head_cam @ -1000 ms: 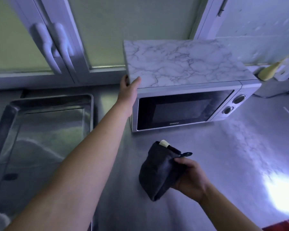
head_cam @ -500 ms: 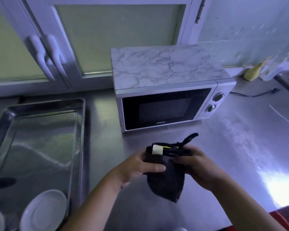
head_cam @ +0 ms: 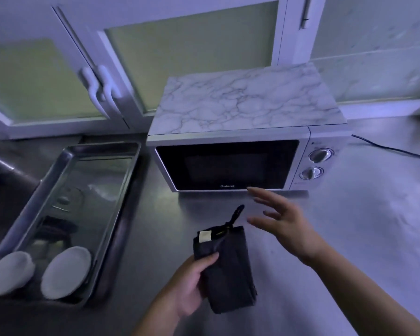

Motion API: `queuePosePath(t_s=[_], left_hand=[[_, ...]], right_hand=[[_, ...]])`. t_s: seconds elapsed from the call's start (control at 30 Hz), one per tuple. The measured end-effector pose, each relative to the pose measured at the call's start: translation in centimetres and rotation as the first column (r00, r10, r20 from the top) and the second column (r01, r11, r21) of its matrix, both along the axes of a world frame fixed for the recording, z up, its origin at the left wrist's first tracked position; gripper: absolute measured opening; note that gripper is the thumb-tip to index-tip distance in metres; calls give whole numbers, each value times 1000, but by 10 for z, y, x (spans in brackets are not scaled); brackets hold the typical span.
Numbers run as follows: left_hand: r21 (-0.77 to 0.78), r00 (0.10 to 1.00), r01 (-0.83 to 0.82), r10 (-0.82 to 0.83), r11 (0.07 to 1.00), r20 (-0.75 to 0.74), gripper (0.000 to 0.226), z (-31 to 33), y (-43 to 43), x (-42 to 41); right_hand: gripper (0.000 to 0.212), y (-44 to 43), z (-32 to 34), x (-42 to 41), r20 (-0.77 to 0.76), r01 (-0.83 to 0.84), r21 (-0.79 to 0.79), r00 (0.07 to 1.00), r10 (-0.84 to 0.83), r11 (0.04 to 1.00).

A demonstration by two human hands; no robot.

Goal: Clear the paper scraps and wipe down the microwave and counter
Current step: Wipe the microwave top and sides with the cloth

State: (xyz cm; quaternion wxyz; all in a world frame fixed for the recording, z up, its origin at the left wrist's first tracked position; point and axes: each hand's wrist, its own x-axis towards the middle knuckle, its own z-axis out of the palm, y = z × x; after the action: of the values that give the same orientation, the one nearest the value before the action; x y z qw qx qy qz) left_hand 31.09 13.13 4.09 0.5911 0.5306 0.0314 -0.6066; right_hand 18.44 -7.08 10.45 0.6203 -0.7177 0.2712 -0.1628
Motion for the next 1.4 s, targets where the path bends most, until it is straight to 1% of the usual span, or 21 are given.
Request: queuePosePath(t_s=[0.07,0.17,0.27,0.33,0.4,0.43,0.47,0.53,0.57,0.6,0.63,0.7,0.77,0.8,0.87,0.93,1.0,1.03,1.13,1.27,1.4], left_hand=[[86,978,-198,202,976,-43,47,-7,-6,-3],[71,925,-371,375,926,-59,52,-2,-11,14],[-25,900,-422,415,906,-132,39,5,-16,39],[-45,902,-421,413,906,-124,31,12,-29,55],[-54,888,-461,460,886,-30,32,20,-50,70],[-62,851,-519,522,853,63,31,22,-60,75],[-96,773,-596,602,797,200,32,21,-70,80],[-236,497,-687,681,688,538,42,19,-85,85],[-318,360,-668,666,673,653,50,16,-92,89],[-376,268,-634,648,676,713,57,13,-101,95],[-421,211,-602,644,679,736,63,9,-113,101],[-473,154,-550,640,688,753,71,3,-135,112],[-455,93,-533,584,713,807,78,-7,-157,119],[-431,94,-565,574,703,813,80,-15,-167,119],[-384,177,-690,657,614,733,75,-34,-177,116],[-283,262,-812,752,511,605,58,-54,-178,113],[-140,338,-870,779,473,528,37,-67,-179,112],[-95,356,-882,784,462,509,33,-71,-178,113],[-82,335,-904,815,419,473,43,-71,-182,117],[-41,416,-889,843,455,340,43,-67,-195,99],[-24,544,-830,818,558,189,20,-68,-223,49]], right_hand=[[54,-26,5,1,17,-28,-78,999,30,997],[42,-57,22,22,-7,-37,-302,999,36,953],[36,-81,44,55,-21,-66,-545,998,65,836],[38,-97,56,79,-61,-95,-650,996,72,754],[44,-116,62,103,-125,-115,-769,992,28,628],[48,-125,63,114,-175,-141,-813,984,-7,565],[52,-133,63,125,-237,-182,-835,971,-40,519],[60,-145,62,147,-351,-266,-834,932,-92,483],[64,-149,61,159,-392,-300,-826,914,-105,477],[67,-152,60,169,-423,-326,-818,899,-112,474],[71,-154,58,176,-445,-342,-810,888,-119,477],[79,-155,54,182,-468,-350,-796,873,-136,494],[81,-157,51,183,-474,-353,-801,867,-153,482],[80,-158,50,183,-478,-360,-807,864,-159,469],[79,-158,49,185,-488,-374,-811,857,-167,451],[80,-155,49,187,-490,-379,-815,855,-170,439],[80,-154,50,189,-480,-370,-822,860,-176,433],[81,-154,50,191,-476,-368,-824,862,-175,431],[81,-155,49,194,-471,-364,-829,864,-179,425],[81,-156,44,194,-468,-358,-829,866,-180,430],[80,-159,45,192,-456,-346,-833,872,-181,432]])
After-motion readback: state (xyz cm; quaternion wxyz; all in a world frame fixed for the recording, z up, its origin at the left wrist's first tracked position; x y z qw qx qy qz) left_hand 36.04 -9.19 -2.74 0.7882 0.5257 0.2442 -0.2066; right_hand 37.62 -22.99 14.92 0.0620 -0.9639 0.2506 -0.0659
